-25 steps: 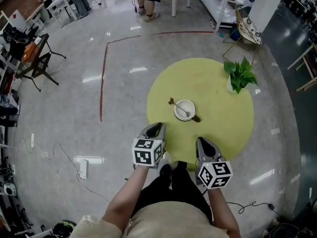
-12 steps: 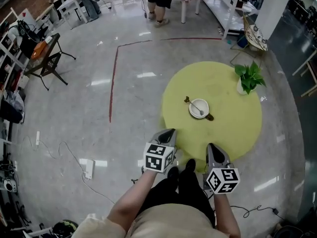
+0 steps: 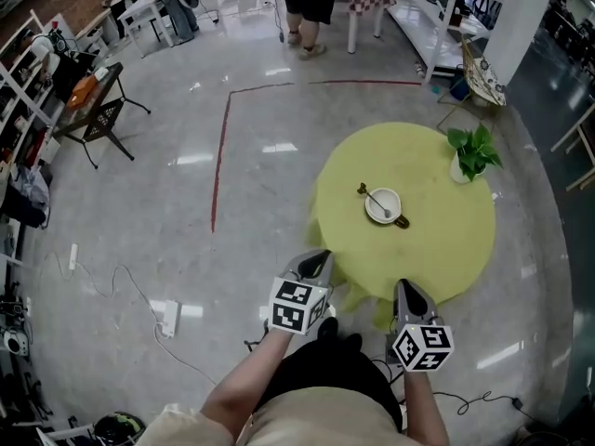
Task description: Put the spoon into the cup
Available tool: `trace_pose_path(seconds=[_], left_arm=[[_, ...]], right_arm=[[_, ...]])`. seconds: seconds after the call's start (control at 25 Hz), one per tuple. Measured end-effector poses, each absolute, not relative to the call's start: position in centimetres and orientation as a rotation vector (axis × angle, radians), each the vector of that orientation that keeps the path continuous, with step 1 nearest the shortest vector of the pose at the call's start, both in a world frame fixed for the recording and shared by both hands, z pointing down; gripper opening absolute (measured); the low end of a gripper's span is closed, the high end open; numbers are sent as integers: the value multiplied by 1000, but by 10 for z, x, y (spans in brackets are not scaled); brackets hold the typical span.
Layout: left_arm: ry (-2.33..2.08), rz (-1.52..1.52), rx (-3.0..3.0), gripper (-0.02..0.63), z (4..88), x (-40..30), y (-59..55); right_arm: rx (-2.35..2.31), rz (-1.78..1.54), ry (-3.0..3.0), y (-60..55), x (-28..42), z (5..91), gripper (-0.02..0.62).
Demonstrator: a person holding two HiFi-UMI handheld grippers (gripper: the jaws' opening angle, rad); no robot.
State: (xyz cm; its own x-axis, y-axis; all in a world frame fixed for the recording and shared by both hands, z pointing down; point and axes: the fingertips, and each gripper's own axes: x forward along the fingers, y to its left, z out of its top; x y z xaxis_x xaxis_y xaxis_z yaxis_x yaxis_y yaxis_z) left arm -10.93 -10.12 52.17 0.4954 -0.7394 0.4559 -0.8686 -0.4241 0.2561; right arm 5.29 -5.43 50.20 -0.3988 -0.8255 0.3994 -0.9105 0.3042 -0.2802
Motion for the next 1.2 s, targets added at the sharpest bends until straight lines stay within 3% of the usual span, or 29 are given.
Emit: trace_pose_path(seconds=[1.2], left_arm=[[-1457,350,2240,2,500,-82,9]], right_arm=[[1527,563,-2504,41,88,474,-1]])
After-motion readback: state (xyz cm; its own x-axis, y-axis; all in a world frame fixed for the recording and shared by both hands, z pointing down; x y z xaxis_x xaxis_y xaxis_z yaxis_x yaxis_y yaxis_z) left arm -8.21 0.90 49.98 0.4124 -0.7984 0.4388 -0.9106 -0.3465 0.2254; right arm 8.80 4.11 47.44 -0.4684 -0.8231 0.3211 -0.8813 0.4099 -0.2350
